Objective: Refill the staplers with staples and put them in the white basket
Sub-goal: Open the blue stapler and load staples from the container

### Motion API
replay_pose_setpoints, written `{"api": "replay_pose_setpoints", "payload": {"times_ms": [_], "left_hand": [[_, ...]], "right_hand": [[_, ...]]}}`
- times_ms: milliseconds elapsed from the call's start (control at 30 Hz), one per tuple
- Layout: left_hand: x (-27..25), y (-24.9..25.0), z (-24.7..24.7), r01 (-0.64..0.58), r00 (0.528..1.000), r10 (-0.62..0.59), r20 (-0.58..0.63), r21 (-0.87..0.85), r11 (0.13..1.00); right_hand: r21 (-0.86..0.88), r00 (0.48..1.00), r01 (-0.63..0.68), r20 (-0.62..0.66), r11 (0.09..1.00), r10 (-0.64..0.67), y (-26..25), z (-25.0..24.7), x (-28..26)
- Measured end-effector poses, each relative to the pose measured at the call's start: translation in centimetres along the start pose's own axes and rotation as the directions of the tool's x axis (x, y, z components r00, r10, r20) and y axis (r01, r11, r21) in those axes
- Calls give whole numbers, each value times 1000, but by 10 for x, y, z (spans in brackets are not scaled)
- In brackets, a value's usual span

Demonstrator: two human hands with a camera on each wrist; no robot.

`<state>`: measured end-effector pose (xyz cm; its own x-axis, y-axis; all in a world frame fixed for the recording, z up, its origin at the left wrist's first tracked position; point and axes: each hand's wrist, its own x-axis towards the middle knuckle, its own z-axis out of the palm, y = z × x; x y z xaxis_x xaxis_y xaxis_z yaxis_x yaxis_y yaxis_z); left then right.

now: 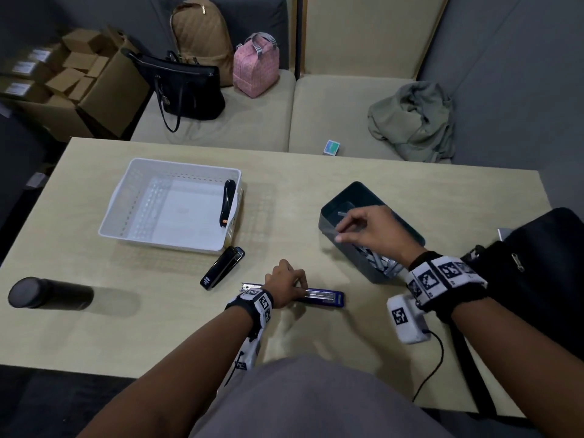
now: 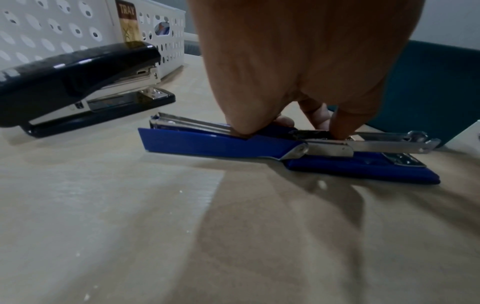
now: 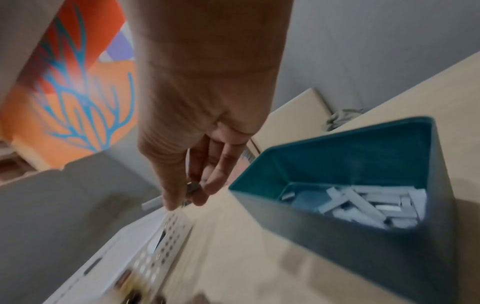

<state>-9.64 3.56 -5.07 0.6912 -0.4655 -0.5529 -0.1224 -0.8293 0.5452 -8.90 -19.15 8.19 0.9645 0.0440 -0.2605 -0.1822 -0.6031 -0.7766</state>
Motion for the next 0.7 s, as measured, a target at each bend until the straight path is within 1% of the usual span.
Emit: {"api": "replay_pose_setpoints", "payload": {"times_ms": [67, 133, 200, 267, 400, 700], "left_hand": [[-1, 1, 0, 0, 1000, 0, -6, 3, 1000], [-1, 1, 1, 2, 1000, -2, -16, 17, 1000], [-1, 1, 2, 3, 1000, -2, -18, 41, 999], [-1, 2, 2, 10, 1000, -9, -29, 28, 1000], [-1, 0, 3, 12, 1000, -12, -29, -7, 1000], [1, -1, 6, 16, 999, -16, -35, 5, 1000]], "right_hand": [[-75, 997, 51, 63, 996, -47, -2, 26, -11], [-176, 991, 85, 118, 981, -65, 3, 51, -22], [-324, 986, 84, 161, 942, -32, 14, 69, -32], [-449, 987, 69, 159, 891, 4, 28, 81, -41], [-494, 995, 30, 102, 869, 24, 50, 94, -54], [-596, 985, 60, 166, 800, 50, 57, 105, -53]]}}
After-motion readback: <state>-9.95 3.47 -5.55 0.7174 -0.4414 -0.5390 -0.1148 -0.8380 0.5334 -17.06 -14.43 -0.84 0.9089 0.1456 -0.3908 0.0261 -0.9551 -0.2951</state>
